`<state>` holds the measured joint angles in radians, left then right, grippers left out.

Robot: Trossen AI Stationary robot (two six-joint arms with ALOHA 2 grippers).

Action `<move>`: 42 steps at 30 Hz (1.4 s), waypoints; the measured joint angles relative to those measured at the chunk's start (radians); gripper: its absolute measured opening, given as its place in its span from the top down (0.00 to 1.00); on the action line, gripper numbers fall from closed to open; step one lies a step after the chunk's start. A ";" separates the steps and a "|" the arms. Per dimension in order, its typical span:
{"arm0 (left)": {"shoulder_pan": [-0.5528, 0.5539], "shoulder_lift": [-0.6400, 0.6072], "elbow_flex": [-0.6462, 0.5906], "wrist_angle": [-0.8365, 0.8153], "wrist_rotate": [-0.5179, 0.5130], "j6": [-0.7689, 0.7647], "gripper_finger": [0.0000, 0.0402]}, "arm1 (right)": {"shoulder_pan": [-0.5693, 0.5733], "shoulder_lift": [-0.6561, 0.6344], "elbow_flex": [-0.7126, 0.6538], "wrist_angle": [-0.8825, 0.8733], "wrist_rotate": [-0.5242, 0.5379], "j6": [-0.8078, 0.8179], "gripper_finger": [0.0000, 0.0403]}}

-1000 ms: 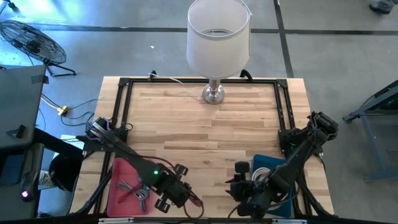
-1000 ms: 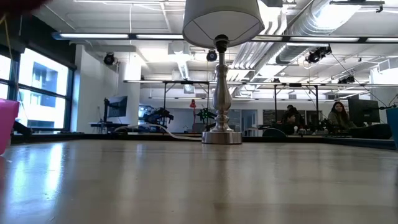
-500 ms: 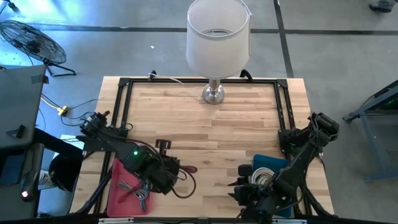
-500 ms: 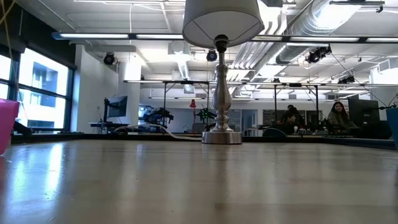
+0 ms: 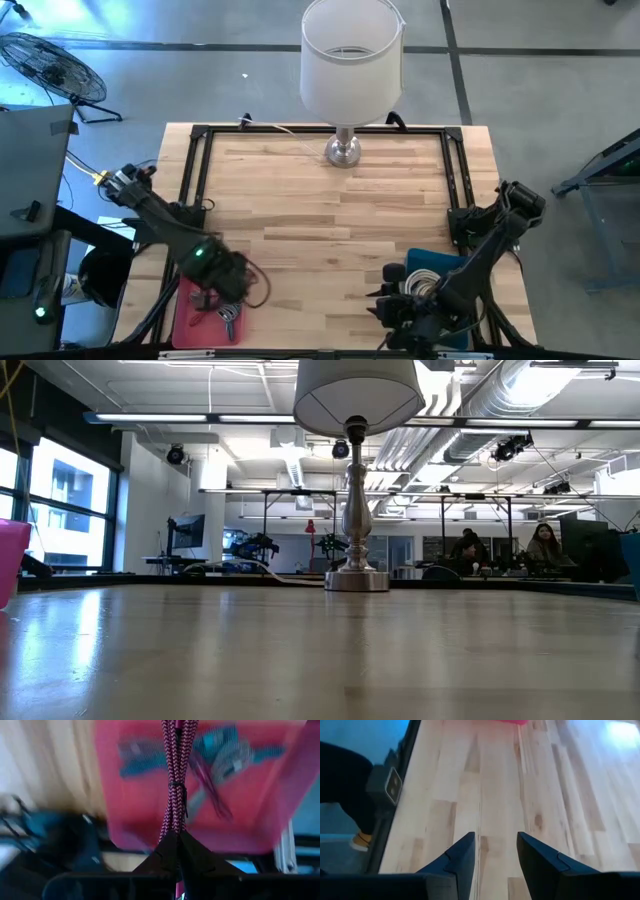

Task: Pick & Place USB Port
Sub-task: Put the bottom red USB cable into the pink bin

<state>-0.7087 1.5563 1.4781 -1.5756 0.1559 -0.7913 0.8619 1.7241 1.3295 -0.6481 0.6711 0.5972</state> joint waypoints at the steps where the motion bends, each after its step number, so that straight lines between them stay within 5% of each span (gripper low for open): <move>1: -0.024 -0.009 -0.018 0.004 0.026 -0.040 1.00 | -0.005 0.000 -0.015 0.010 -0.007 0.000 0.66; 6: -0.134 -0.025 -0.039 0.020 0.095 -0.205 1.00 | -0.042 0.000 -0.075 0.061 -0.033 -0.002 0.66; 14: -0.226 -0.011 -0.039 0.118 0.103 -0.225 1.00 | -0.092 0.000 -0.090 0.142 -0.092 -0.045 0.66; 18: -0.229 0.026 -0.040 0.056 0.177 -0.061 1.00 | -0.092 0.000 -0.090 0.187 -0.113 -0.084 0.66; 29: -0.228 0.138 -0.040 0.091 0.136 0.564 1.00 | -0.092 0.000 -0.090 0.211 -0.122 -0.107 0.66; 42: -0.228 0.177 -0.040 0.080 0.031 0.595 0.96 | -0.091 0.000 -0.090 0.211 -0.122 -0.105 0.66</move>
<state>-0.9363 1.7329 1.4376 -1.4955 0.1871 -0.1961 0.7704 1.7241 1.2396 -0.4370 0.5491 0.4923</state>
